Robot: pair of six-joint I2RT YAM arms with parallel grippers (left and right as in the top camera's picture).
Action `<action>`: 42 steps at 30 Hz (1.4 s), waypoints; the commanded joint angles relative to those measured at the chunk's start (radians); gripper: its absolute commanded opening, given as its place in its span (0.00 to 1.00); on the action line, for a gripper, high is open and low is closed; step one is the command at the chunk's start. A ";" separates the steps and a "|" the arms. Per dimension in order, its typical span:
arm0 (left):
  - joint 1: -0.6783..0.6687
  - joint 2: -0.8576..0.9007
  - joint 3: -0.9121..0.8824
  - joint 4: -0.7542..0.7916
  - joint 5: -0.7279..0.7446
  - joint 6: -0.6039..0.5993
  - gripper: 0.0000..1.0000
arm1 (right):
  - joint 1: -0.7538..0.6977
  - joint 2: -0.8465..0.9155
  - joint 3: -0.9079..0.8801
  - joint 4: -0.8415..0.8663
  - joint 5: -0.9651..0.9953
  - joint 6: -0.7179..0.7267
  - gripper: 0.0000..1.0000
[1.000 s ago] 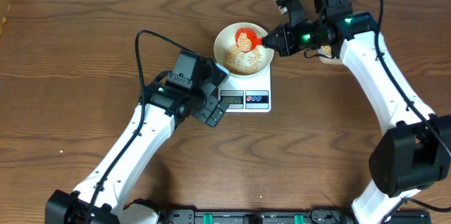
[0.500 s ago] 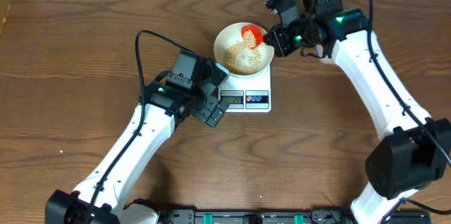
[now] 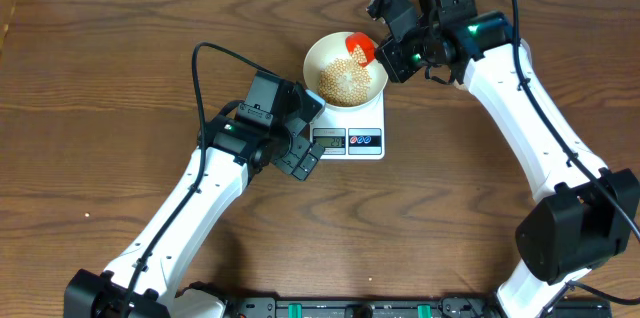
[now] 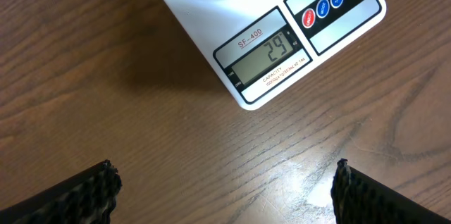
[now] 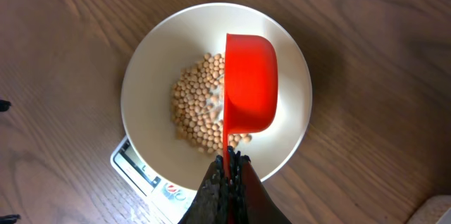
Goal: Scoop item into bowl and weigh 50g on scale
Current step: 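Tilt the scoop to pour soybeans into the bowl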
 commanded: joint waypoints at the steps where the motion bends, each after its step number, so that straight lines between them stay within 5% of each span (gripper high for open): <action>1: 0.002 0.000 -0.008 -0.003 0.013 0.010 0.98 | 0.013 -0.005 0.026 0.000 0.014 -0.030 0.01; 31: 0.002 0.000 -0.008 -0.003 0.013 0.010 0.98 | 0.017 -0.005 0.026 0.007 0.007 -0.032 0.01; 42: 0.002 0.000 -0.008 -0.003 0.013 0.010 0.98 | 0.047 -0.005 0.025 0.003 -0.026 -0.269 0.01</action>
